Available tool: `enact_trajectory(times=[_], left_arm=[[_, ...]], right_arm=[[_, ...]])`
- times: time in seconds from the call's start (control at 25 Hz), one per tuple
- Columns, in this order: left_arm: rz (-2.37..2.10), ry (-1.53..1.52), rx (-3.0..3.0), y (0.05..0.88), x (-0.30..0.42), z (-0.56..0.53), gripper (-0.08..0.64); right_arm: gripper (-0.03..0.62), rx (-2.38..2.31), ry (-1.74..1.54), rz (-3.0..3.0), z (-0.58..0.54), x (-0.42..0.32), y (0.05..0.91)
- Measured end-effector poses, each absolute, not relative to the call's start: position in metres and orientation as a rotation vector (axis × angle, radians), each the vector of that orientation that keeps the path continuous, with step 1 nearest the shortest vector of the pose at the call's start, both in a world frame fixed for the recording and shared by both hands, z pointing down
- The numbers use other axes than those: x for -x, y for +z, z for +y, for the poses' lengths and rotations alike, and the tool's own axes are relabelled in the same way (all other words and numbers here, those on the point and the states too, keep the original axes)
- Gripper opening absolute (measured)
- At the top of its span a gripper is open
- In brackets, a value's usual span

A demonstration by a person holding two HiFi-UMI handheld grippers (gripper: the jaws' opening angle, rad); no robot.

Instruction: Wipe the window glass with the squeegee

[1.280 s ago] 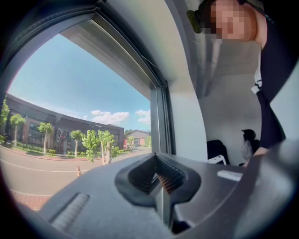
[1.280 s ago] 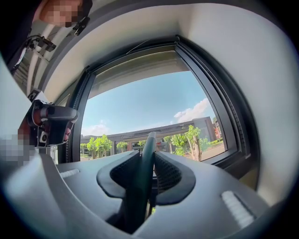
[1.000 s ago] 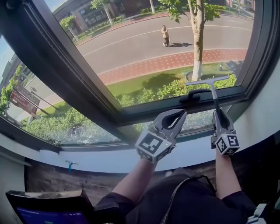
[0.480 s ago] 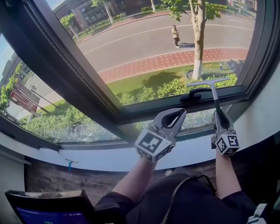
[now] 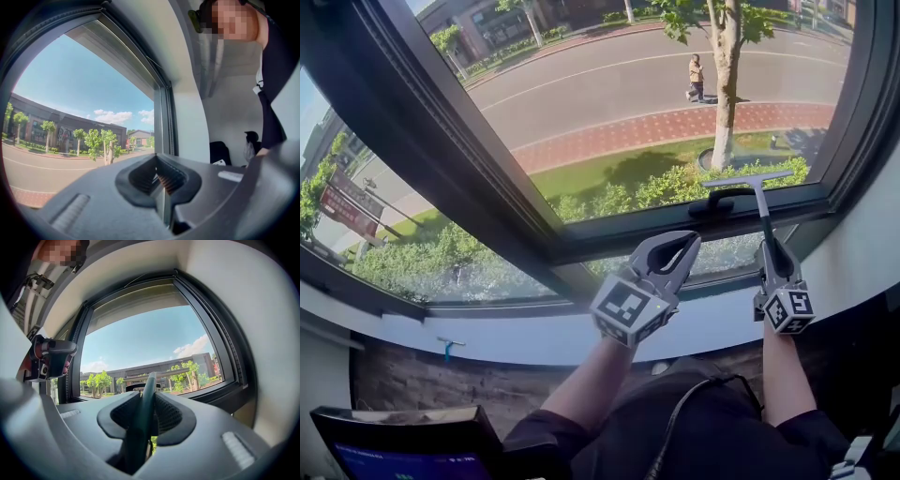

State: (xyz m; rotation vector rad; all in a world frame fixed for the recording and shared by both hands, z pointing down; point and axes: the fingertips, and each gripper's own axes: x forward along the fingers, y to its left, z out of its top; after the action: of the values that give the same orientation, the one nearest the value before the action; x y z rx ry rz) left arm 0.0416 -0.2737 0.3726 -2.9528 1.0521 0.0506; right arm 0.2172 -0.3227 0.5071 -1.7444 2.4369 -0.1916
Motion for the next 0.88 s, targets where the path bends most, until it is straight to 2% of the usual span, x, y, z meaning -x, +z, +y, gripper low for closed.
enact_trajectory(times=[0.24,0.88], left_arm=[[1.06,0.055,2.957,0.371,-0.038,-0.275,0.003],[1.037,0.121,2.972,0.378,-0.025,-0.282,0.003]], right_arm=[[0.1,1.763,-0.287,2.421,-0.322,-0.221,0.521],[0.101,1.795,-0.245,2.424,-0.317,-0.218,0.51]])
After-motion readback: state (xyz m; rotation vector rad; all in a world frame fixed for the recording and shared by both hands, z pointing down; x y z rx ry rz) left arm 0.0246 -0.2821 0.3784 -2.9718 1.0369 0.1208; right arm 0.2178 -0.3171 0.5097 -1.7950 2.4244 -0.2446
